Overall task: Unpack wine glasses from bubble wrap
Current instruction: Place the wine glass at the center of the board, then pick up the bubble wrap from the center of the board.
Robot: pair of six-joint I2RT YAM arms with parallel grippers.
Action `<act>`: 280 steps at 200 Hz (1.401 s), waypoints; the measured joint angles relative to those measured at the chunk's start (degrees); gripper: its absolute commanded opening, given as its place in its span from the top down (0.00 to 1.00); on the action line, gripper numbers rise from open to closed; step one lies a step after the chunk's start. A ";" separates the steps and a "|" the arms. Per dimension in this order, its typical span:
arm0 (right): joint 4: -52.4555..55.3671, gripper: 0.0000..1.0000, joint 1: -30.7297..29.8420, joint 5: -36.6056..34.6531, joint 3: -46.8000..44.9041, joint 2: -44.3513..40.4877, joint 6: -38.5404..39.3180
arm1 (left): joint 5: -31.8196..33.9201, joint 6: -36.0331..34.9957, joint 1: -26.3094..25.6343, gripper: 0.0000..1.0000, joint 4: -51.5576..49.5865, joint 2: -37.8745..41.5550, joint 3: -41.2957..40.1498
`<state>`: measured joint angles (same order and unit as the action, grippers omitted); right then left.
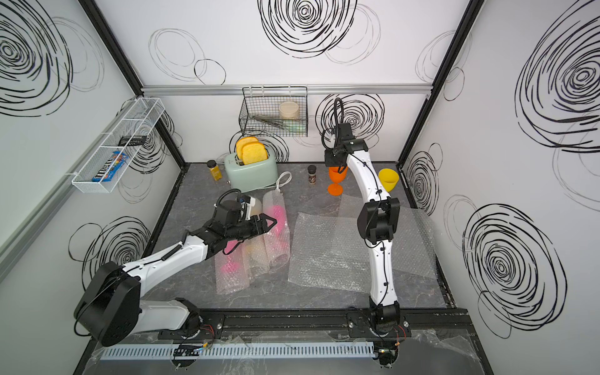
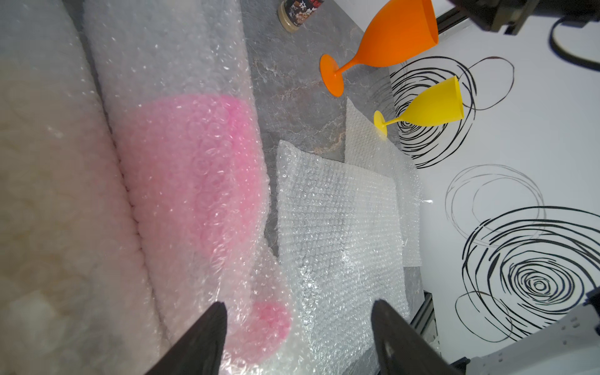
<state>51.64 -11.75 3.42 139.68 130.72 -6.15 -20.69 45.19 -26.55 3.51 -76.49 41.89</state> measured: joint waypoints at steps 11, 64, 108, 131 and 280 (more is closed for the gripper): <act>-0.52 0.56 0.07 0.04 -0.39 -2.64 0.00 | 0.50 -0.31 0.09 0.25 -0.63 0.37 0.00; -8.74 0.56 -0.55 3.32 -18.84 -23.82 -0.17 | 2.32 -2.23 2.58 0.25 -3.04 2.64 0.00; -18.49 0.52 -6.78 8.39 -44.72 -36.22 -2.58 | 3.02 -4.11 4.44 0.25 -4.39 2.97 0.00; -23.78 0.52 -12.13 11.17 -57.11 -39.21 -4.87 | 2.78 -4.81 4.37 0.25 -5.14 2.99 0.00; -42.07 0.50 -27.50 20.74 -85.94 -40.19 -17.64 | 7.76 -5.99 -5.18 0.33 -4.63 -3.50 -1.51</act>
<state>9.56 -39.24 24.16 53.74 90.52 -23.79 -12.93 39.20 -31.73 -1.13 -79.99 40.38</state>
